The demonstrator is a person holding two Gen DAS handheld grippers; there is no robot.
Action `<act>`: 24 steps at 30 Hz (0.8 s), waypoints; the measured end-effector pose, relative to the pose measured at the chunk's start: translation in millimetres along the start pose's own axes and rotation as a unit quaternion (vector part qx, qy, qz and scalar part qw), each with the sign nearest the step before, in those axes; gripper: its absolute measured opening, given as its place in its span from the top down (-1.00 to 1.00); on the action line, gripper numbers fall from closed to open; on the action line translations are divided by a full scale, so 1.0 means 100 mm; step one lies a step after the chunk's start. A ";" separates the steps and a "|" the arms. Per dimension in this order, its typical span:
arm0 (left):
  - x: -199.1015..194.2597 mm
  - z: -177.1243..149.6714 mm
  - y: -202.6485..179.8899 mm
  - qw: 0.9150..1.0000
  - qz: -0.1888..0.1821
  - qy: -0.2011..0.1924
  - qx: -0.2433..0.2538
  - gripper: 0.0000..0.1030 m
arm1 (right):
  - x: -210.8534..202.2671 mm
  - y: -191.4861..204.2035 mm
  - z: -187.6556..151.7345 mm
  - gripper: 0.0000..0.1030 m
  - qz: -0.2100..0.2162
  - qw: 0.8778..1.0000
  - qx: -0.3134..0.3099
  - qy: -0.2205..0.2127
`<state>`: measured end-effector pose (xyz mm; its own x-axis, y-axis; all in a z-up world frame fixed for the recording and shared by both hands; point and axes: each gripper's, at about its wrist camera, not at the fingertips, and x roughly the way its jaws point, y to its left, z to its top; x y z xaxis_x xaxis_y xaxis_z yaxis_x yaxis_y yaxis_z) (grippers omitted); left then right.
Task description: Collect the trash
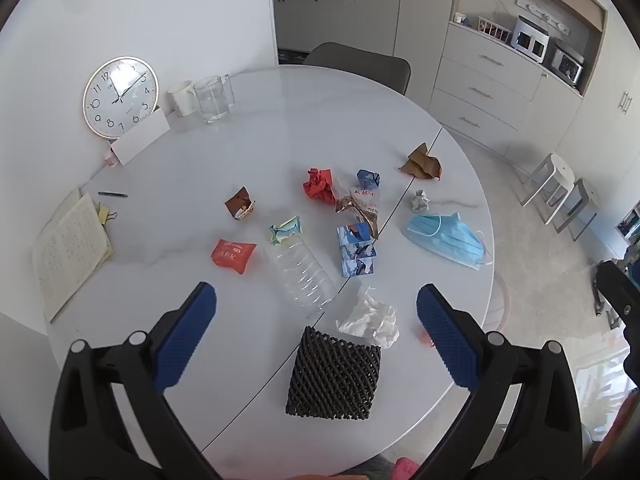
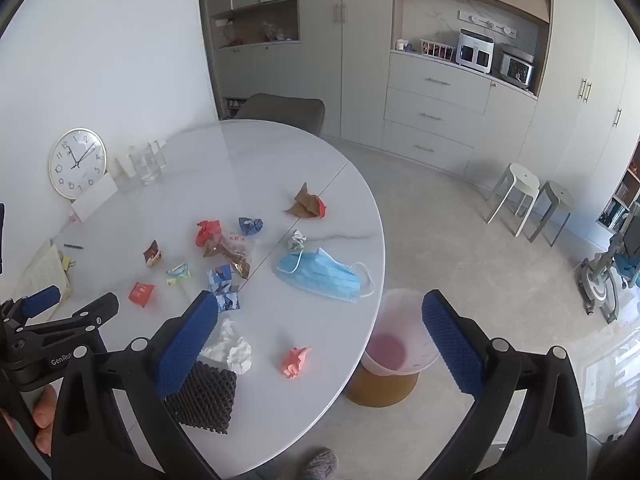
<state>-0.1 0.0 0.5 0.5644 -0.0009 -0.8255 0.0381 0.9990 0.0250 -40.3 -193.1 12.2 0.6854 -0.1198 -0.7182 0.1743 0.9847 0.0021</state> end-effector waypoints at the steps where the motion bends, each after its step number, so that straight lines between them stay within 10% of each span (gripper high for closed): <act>1: -0.01 0.00 0.00 1.000 0.001 -0.002 0.000 -0.87 | 0.00 0.00 0.00 -0.97 0.000 1.000 0.002 0.001; 24: -0.03 -0.04 0.04 1.000 -0.003 -0.001 -0.001 -0.87 | -0.02 0.00 -0.03 -0.97 0.000 1.000 -0.001 0.000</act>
<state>-4.9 4.4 0.8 0.5660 -0.0067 -0.8244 0.0404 0.9990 0.0196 -43.7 -192.3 11.8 0.6858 -0.1199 -0.7179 0.1727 0.9850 0.0004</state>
